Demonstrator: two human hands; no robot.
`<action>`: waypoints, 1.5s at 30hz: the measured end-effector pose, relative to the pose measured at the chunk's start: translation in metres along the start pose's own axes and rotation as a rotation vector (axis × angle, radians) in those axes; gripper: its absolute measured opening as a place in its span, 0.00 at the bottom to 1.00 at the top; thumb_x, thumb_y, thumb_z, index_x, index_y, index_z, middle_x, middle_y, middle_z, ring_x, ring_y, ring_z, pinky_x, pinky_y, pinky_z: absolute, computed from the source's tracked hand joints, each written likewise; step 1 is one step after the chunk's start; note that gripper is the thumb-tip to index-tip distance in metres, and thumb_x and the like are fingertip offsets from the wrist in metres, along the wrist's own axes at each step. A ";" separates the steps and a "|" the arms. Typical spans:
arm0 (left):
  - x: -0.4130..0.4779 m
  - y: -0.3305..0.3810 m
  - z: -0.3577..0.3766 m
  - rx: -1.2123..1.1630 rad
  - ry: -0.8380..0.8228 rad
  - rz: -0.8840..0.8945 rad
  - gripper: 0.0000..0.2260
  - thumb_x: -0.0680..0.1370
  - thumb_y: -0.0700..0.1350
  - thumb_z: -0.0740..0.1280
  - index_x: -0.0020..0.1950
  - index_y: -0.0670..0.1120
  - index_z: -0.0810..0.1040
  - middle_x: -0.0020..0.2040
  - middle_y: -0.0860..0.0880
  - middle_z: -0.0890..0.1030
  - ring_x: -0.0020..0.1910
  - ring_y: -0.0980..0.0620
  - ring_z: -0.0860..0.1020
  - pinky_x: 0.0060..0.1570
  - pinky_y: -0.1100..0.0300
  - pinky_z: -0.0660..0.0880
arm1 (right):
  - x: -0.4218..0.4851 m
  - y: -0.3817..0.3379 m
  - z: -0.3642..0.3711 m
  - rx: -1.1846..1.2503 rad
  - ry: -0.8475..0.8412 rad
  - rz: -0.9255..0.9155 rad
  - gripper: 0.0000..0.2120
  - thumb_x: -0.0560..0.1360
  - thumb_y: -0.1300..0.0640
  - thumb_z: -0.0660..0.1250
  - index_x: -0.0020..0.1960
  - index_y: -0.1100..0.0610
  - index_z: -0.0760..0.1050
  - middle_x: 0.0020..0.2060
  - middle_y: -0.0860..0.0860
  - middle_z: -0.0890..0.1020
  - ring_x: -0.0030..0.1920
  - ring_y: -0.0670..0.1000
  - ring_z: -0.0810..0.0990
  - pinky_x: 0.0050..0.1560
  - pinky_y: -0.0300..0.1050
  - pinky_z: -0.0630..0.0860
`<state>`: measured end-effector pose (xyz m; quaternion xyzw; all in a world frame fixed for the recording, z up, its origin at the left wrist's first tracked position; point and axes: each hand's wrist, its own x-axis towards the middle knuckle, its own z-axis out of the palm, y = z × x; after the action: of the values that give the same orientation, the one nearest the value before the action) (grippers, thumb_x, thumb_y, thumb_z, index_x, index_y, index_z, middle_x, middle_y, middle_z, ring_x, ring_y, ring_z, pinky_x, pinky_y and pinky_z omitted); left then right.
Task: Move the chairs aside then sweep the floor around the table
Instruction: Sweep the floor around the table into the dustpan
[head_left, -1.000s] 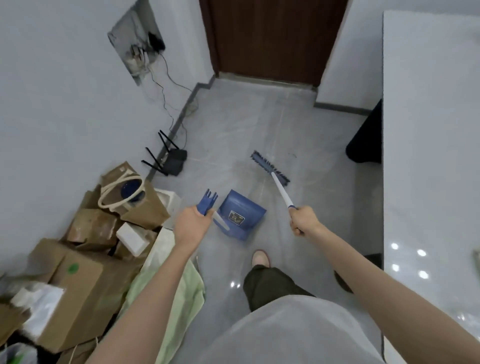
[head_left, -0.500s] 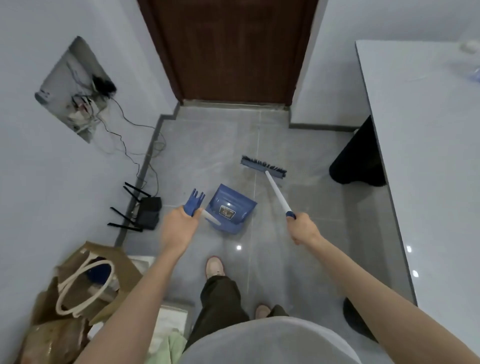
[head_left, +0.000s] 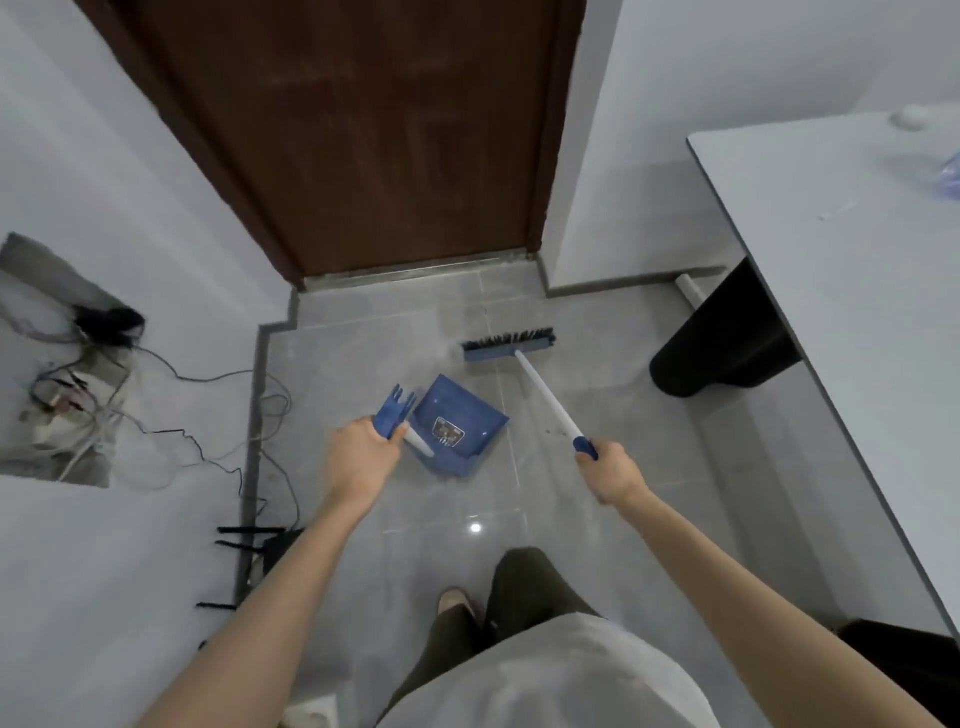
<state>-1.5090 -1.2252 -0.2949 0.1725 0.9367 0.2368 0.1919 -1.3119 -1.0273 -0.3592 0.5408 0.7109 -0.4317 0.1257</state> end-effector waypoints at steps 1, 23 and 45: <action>0.021 0.006 -0.004 0.036 -0.005 0.033 0.15 0.78 0.48 0.67 0.47 0.35 0.81 0.43 0.34 0.82 0.43 0.36 0.81 0.43 0.49 0.76 | 0.015 -0.013 0.000 0.021 0.011 0.011 0.13 0.80 0.54 0.56 0.57 0.60 0.74 0.39 0.56 0.76 0.40 0.57 0.75 0.40 0.47 0.72; 0.343 0.115 0.026 0.250 0.065 0.061 0.11 0.75 0.51 0.69 0.49 0.44 0.83 0.33 0.39 0.82 0.32 0.38 0.80 0.33 0.55 0.75 | 0.375 -0.236 -0.106 0.039 -0.193 0.171 0.15 0.81 0.61 0.52 0.65 0.59 0.70 0.32 0.53 0.69 0.28 0.52 0.68 0.26 0.42 0.66; 0.396 0.138 0.048 0.241 -0.210 0.060 0.14 0.76 0.53 0.67 0.43 0.42 0.81 0.41 0.39 0.83 0.41 0.38 0.80 0.37 0.58 0.71 | 0.249 -0.108 -0.102 0.011 -0.125 0.390 0.17 0.81 0.58 0.57 0.68 0.55 0.72 0.38 0.52 0.76 0.32 0.50 0.74 0.30 0.42 0.73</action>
<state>-1.7987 -0.9289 -0.3737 0.2459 0.9275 0.1089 0.2598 -1.4723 -0.7907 -0.4074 0.6410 0.5812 -0.4357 0.2479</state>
